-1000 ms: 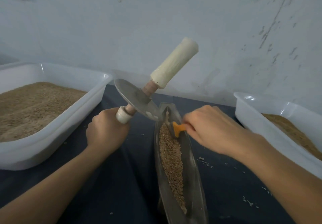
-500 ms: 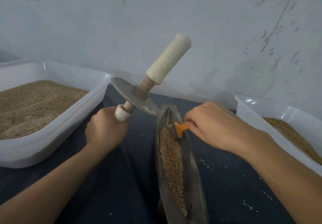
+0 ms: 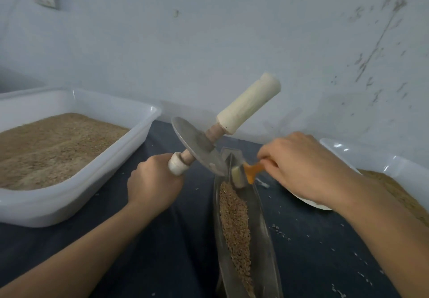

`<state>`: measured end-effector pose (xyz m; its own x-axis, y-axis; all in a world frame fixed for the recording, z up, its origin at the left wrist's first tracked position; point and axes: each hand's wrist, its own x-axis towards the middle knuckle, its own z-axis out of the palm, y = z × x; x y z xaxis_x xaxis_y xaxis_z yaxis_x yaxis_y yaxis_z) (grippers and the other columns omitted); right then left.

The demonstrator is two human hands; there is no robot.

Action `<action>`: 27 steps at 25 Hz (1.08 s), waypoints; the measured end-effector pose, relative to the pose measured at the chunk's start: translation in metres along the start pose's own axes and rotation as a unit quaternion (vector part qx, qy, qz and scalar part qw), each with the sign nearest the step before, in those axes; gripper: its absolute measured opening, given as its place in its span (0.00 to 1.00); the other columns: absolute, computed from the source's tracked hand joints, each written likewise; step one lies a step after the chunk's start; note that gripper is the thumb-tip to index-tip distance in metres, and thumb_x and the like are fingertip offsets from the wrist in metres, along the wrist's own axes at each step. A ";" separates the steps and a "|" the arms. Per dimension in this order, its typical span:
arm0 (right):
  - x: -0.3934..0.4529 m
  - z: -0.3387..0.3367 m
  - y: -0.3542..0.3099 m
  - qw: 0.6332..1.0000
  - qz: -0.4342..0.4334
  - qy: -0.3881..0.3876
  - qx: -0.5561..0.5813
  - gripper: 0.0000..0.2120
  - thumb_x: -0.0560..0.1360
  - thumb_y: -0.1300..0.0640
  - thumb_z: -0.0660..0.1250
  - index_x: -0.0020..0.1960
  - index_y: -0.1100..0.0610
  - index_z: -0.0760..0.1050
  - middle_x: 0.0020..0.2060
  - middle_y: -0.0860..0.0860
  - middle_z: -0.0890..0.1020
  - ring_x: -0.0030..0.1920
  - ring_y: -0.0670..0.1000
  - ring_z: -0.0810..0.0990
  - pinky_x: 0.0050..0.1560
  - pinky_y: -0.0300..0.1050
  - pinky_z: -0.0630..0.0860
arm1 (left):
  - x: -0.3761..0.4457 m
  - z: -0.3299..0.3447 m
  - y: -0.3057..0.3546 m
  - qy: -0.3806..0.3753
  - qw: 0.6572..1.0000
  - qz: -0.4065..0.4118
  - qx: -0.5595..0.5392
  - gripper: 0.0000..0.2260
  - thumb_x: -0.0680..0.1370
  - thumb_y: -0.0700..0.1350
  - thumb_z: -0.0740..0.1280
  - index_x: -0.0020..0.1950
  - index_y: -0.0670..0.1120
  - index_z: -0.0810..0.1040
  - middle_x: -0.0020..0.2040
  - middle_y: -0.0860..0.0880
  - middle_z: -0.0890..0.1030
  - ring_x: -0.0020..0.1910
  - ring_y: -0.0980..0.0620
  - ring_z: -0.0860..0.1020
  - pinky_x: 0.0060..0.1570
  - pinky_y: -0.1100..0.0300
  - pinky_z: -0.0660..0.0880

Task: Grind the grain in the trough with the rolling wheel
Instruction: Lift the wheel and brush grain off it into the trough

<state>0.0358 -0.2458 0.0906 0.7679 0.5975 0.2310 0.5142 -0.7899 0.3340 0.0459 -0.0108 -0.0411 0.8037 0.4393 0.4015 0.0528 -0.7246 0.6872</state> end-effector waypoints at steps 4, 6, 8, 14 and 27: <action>0.009 0.001 -0.020 0.998 -0.007 -0.022 -0.059 0.09 0.74 0.64 0.66 0.39 0.55 0.70 0.34 0.50 0.73 0.35 0.53 0.76 0.33 0.48 0.74 | -0.001 0.001 0.001 -0.010 1.000 0.000 0.011 0.05 0.71 0.49 0.68 0.36 0.56 0.75 0.29 0.56 0.76 0.30 0.56 0.73 0.29 0.60 0.65; -0.003 0.011 -0.039 0.996 -0.050 -0.064 -0.046 0.09 0.73 0.65 0.67 0.41 0.54 0.69 0.34 0.50 0.69 0.35 0.54 0.74 0.29 0.45 0.66 | 0.000 0.002 -0.001 -0.013 1.000 -0.006 0.011 0.05 0.71 0.49 0.68 0.35 0.55 0.74 0.29 0.55 0.76 0.30 0.55 0.74 0.29 0.60 0.65; -0.016 0.012 -0.046 0.993 -0.081 -0.077 -0.041 0.13 0.71 0.66 0.68 0.39 0.53 0.67 0.31 0.49 0.64 0.29 0.51 0.66 0.26 0.41 0.56 | 0.000 0.002 -0.002 -0.007 1.000 -0.009 0.005 0.06 0.71 0.49 0.67 0.34 0.54 0.74 0.29 0.55 0.76 0.30 0.53 0.74 0.29 0.60 0.65; -0.006 -0.007 -0.029 0.996 -0.024 -0.033 -0.081 0.07 0.74 0.63 0.66 0.45 0.53 0.70 0.34 0.49 0.65 0.34 0.52 0.68 0.29 0.43 0.62 | 0.000 0.000 0.000 -0.018 1.000 0.008 0.020 0.04 0.71 0.48 0.66 0.35 0.54 0.74 0.30 0.54 0.77 0.31 0.51 0.75 0.31 0.57 0.68; -0.022 0.005 -0.035 0.998 -0.051 -0.044 0.001 0.04 0.77 0.56 0.67 0.47 0.50 0.72 0.35 0.46 0.71 0.38 0.49 0.74 0.35 0.42 0.68 | -0.001 0.004 -0.002 -0.025 0.999 0.024 0.041 0.05 0.71 0.49 0.68 0.36 0.55 0.75 0.31 0.55 0.76 0.31 0.52 0.74 0.33 0.57 0.68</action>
<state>0.0030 -0.2319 0.0692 0.7419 0.6605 0.1157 0.5921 -0.7263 0.3492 0.0468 -0.0116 -0.0456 0.8346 0.3776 0.4011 0.0600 -0.7861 0.6152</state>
